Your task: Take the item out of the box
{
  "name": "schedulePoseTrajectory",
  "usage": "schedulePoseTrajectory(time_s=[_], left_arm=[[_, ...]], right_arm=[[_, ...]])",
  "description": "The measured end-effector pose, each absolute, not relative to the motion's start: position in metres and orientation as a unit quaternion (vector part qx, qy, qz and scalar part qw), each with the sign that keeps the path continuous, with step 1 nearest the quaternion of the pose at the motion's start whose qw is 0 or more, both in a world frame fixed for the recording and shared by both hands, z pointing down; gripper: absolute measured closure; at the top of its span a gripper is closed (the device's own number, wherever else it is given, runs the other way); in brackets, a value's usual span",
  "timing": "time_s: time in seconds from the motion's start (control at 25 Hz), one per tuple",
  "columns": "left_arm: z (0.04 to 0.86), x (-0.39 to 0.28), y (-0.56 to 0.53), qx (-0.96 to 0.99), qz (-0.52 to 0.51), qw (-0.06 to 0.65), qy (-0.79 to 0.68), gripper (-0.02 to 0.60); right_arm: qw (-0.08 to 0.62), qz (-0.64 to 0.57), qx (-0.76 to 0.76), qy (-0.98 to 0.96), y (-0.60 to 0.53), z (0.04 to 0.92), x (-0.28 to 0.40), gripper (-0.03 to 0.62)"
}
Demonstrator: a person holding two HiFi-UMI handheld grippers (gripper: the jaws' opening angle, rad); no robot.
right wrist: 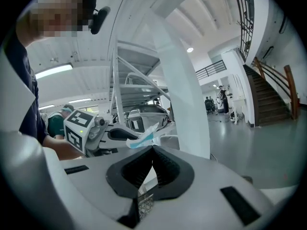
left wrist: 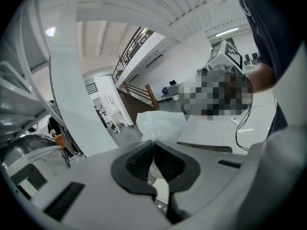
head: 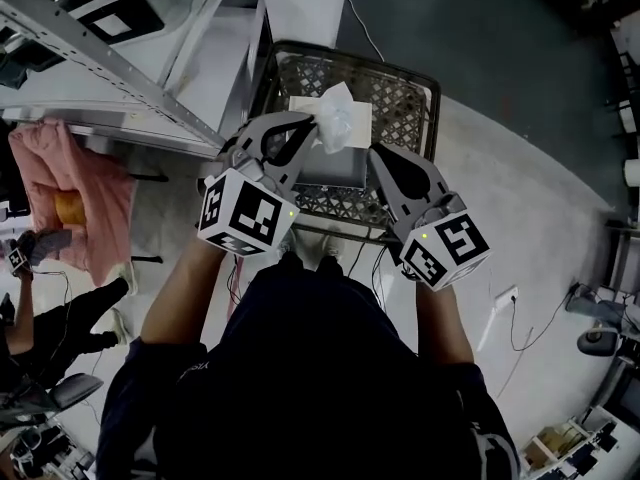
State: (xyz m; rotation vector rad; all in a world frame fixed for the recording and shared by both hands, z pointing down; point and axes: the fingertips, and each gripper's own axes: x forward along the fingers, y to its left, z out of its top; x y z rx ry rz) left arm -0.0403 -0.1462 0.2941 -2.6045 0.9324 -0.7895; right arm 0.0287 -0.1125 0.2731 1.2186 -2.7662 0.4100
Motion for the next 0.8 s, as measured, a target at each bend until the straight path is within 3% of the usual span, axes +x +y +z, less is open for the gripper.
schedulePoseTrajectory(time_s=[0.8], left_arm=[[0.276, -0.038, -0.144, -0.901, -0.251, 0.14, 0.325, 0.568]], right_arm=[[0.035, 0.103, 0.389, -0.915, -0.111, 0.25, 0.017, 0.569]])
